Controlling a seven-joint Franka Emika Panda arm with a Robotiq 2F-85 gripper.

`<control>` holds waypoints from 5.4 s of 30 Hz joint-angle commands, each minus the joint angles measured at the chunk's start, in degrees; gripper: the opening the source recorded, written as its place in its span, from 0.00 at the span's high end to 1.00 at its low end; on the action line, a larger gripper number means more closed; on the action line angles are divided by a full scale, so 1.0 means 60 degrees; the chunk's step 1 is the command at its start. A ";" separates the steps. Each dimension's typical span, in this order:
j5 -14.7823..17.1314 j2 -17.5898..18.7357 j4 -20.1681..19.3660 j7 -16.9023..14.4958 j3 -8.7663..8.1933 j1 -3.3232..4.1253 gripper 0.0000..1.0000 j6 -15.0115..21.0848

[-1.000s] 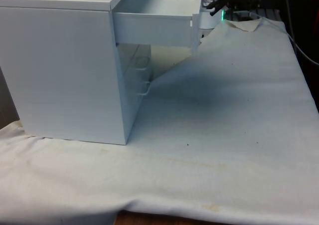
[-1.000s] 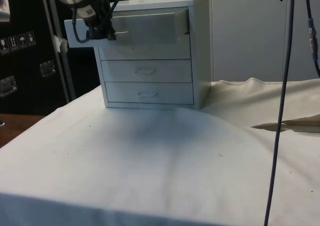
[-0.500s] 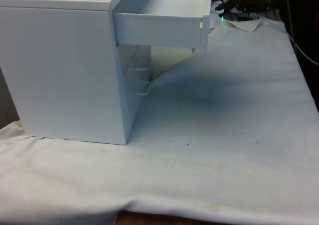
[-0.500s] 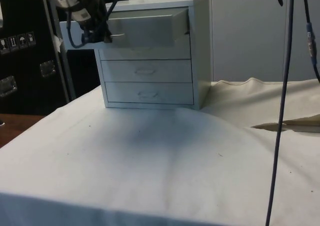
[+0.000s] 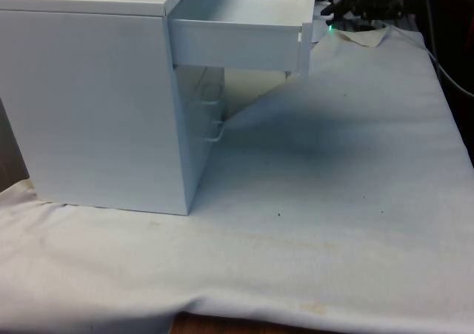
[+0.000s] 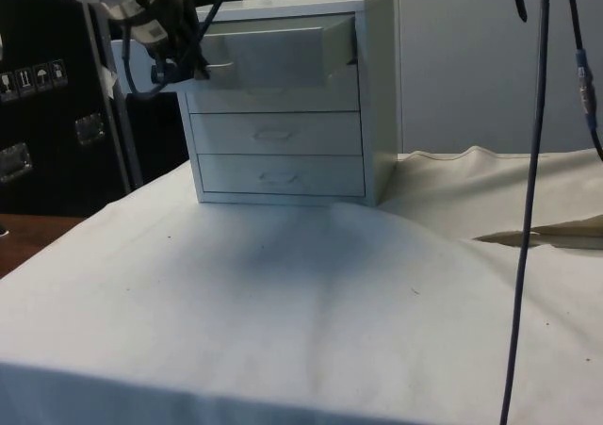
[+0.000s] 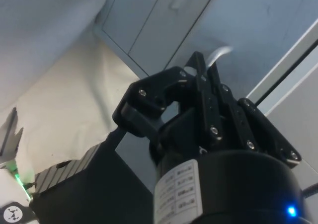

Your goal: Open the drawer, then close it.

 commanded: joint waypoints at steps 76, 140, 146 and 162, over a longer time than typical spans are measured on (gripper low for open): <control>0.0229 0.0840 0.0267 0.1413 0.0764 -0.0038 0.77 -0.0019; -0.1337 0.0621 -0.0105 0.0831 -0.0067 -0.0267 1.00 0.0124; -0.1480 0.0535 0.0000 0.0697 -0.0095 -0.0286 1.00 -0.0086; -0.1566 0.0325 0.0038 0.0439 -0.0372 -0.0363 1.00 -0.0181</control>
